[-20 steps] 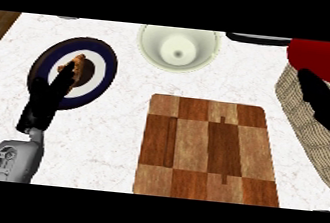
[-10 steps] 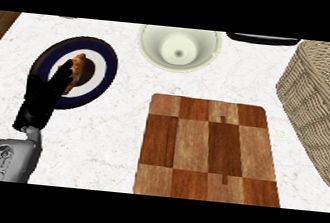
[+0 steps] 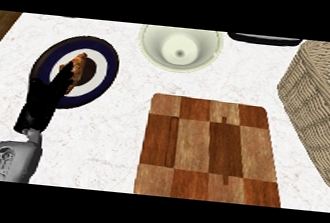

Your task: Pick the can from the cutting board and place it in the basket

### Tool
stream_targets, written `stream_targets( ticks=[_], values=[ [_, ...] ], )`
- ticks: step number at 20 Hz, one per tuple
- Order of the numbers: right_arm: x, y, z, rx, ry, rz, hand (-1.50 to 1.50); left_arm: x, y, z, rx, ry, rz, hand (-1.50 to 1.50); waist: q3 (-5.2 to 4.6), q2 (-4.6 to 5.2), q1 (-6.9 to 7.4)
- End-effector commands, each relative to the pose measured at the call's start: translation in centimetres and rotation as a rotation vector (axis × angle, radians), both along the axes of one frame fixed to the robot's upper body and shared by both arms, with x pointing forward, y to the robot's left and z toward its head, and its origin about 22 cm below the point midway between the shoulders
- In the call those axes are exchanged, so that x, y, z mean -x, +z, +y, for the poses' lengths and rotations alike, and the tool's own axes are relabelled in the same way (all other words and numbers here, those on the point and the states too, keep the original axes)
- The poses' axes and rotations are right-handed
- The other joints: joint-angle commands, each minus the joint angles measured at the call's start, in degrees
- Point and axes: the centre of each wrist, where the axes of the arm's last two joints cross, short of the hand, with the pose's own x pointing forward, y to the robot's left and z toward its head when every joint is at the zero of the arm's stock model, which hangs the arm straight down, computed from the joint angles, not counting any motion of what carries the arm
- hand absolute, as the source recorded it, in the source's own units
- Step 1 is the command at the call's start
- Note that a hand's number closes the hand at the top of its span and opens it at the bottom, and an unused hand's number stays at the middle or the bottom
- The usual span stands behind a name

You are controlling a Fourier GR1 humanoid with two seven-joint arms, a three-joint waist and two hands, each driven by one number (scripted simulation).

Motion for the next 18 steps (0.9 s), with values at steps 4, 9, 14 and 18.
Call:
stream_targets(
  ticks=[4, 9, 14, 18],
  values=[
    [-1.6, -4.7, -5.5, -0.01, 0.028, 0.039, 1.5, 0.8, 0.2, 0.4, 0.002, 0.009, -0.003, 0.0, 0.01, 0.01, 0.38],
    [-2.0, -7.4, -6.3, -0.004, 0.052, 0.084, 1.5, 0.5, -0.8, 0.1, -0.009, -0.001, 0.006, 0.0, -0.02, -0.06, -0.07],
    [-2.7, -10.8, -8.0, -0.238, -0.011, 0.126, 1.5, 0.0, -0.4, 0.3, -0.004, 0.001, 0.0, 0.0, 0.0, 0.0, -0.05],
    [-4.4, -14.3, -6.6, -0.313, 0.006, 0.114, -1.5, -0.7, 0.5, 0.3, 0.01, -0.008, -0.006, 0.0, 0.01, 0.05, 0.3]
  ],
)
